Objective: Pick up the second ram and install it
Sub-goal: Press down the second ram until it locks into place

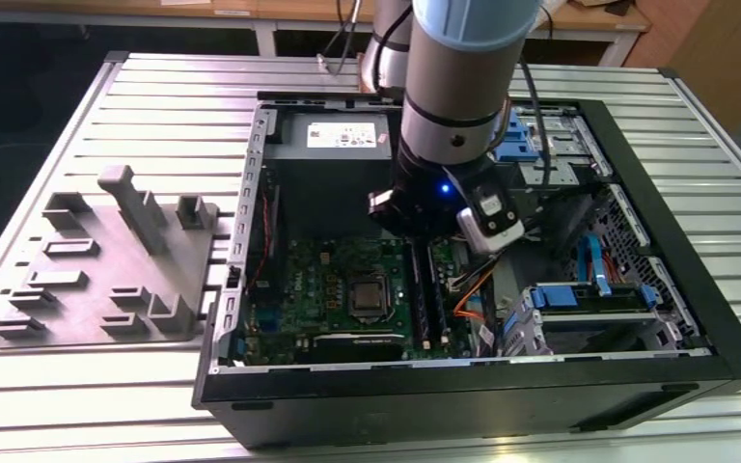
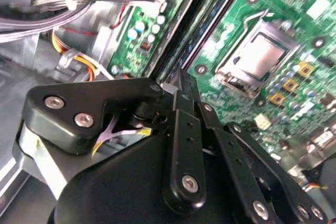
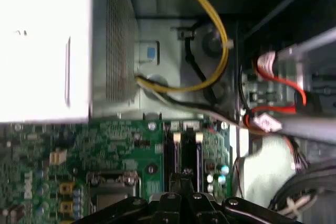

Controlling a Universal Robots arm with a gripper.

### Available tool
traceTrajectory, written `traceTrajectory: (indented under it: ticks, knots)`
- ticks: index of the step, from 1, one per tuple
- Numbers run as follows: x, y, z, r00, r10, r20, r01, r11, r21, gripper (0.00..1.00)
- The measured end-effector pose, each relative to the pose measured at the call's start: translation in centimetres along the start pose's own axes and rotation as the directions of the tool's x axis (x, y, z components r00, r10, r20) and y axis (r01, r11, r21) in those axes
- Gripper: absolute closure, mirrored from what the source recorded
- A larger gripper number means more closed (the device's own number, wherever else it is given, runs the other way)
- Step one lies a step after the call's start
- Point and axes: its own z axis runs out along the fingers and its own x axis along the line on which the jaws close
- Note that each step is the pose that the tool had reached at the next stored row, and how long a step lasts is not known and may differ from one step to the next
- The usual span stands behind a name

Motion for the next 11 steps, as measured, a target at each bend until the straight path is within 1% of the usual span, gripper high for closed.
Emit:
traceTrajectory:
  ticks: [11]
  knots:
    - [-0.12, -4.09, -0.15, 1.0, 0.0, -0.0001, 0.0, 1.0, 0.0001, 0.93]
